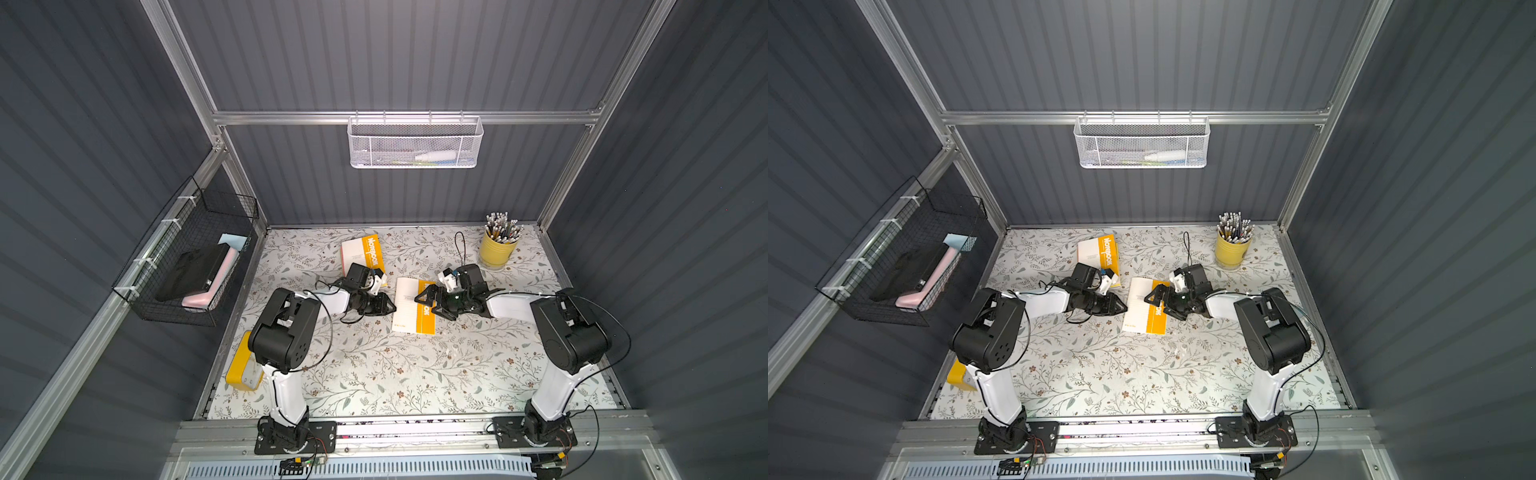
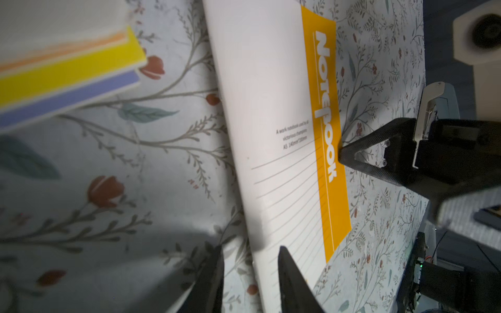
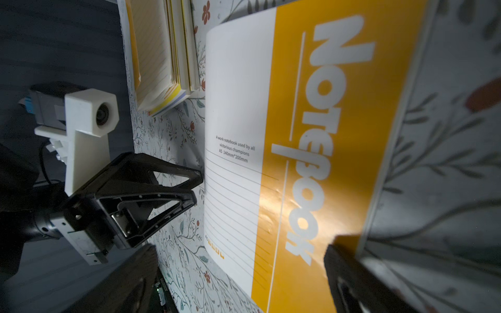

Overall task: Close the notebook
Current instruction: Close the notebook at the center of the board, then pick up the notebook from the center of the board.

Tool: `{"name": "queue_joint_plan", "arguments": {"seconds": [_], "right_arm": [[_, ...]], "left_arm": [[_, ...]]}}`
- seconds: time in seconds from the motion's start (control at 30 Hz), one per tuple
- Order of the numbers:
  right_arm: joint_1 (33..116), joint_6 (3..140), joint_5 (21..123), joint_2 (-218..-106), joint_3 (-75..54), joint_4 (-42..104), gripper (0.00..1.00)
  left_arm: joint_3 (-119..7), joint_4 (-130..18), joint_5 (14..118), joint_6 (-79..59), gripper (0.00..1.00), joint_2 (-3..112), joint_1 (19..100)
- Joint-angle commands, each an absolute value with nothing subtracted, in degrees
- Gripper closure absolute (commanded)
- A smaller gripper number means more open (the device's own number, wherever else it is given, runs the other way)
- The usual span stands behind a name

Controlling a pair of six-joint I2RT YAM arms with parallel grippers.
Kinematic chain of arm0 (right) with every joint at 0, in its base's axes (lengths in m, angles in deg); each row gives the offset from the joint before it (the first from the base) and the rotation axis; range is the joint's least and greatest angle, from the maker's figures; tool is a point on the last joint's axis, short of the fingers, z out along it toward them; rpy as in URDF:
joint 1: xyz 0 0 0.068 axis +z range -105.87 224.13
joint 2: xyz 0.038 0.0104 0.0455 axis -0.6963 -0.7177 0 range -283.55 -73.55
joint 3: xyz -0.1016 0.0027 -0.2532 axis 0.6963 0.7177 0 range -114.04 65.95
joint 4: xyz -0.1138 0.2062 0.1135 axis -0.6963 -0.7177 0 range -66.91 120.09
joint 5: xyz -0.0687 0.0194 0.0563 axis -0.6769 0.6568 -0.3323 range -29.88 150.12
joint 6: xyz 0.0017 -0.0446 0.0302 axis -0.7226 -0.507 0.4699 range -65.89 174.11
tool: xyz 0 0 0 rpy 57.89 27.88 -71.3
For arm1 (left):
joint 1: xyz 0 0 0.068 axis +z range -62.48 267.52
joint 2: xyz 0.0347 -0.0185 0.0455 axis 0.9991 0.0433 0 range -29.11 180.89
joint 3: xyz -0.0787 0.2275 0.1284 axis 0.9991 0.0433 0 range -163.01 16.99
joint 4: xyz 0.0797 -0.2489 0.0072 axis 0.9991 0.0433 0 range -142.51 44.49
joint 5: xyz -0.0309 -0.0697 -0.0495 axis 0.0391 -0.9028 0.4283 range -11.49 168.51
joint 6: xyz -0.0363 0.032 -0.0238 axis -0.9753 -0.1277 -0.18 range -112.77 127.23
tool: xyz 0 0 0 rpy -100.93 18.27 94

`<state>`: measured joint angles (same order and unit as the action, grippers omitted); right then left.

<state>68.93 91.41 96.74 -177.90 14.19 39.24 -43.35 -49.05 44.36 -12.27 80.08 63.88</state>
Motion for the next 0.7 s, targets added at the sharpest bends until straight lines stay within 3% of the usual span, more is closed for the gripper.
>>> {"name": "queue_joint_plan", "arguments": {"seconds": [0.0, 0.23, 0.53, 0.67], "right_arm": [[69.1, 90.4, 96.1, -178.7, 15.1, 38.9, 0.01], [69.1, 90.4, 96.2, -179.1, 15.3, 39.1, 0.01], [69.0, 90.4, 96.3, -179.4, 15.1, 39.2, 0.01], [69.0, 90.5, 96.5, -179.1, 15.1, 39.1, 0.01]], "left_arm": [[-44.0, -52.1, 42.3, -16.7, 0.67, 81.9, 63.9], [-41.3, -60.3, 37.5, -23.8, 0.67, 84.6, 63.9], [-39.3, -65.5, 34.5, -27.5, 0.76, 83.1, 63.9], [-38.8, -67.4, 33.9, -29.0, 0.88, 81.5, 63.8]]}}
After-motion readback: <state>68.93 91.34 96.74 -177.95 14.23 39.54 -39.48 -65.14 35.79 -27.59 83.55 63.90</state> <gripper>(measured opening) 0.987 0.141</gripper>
